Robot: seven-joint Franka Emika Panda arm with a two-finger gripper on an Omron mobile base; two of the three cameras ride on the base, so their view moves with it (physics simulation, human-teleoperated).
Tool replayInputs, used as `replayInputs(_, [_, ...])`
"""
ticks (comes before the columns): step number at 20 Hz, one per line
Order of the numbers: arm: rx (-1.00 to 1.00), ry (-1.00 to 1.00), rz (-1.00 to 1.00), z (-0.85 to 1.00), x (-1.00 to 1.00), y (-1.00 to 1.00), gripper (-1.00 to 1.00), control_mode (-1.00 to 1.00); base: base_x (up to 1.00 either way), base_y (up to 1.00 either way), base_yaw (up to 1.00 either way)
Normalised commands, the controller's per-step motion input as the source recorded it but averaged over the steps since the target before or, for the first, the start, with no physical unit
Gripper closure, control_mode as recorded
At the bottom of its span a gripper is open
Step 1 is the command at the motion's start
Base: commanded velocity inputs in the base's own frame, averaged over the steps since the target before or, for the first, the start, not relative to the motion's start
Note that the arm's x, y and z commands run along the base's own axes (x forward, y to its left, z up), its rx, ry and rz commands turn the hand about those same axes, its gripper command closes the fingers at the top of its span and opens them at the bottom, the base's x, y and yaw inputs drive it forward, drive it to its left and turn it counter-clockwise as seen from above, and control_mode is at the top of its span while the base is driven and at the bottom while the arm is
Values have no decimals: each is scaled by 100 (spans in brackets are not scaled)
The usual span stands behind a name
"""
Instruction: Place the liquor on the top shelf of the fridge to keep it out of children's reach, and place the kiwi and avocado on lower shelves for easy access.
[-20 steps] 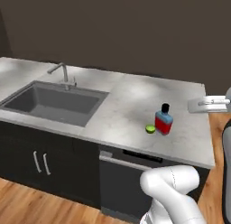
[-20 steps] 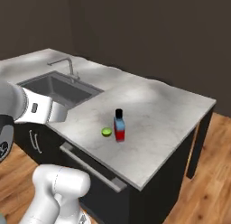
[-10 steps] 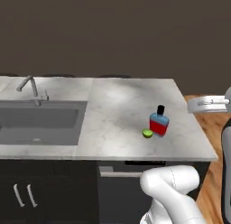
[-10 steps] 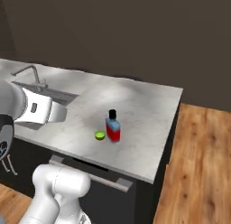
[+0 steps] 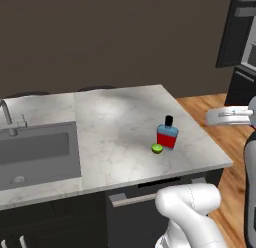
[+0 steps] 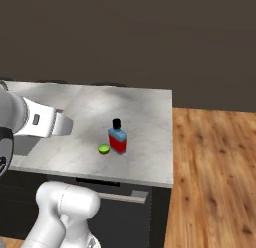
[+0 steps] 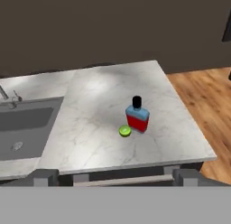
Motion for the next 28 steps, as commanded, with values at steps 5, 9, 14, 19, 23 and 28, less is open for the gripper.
replayInputs(5, [1, 0, -8, -27, 13, 6, -100, -100, 0, 0, 0])
replayInputs(9, [3, 0, 6, -28, 16, -19, -100, -100, 0, 0, 0])
replayInputs(14, [0, 1, 8, -28, 22, -6, -100, -100, 0, 0, 0])
replayInputs(19, [-7, 20, -7, -29, 17, 8, -100, -100, 0, 0, 0])
replayInputs(23, [-14, 21, -31, -40, 14, 30, -100, -100, 0, 0, 0])
replayInputs(28, [-14, 14, -38, -49, 20, 34, -100, -100, 0, 0, 0])
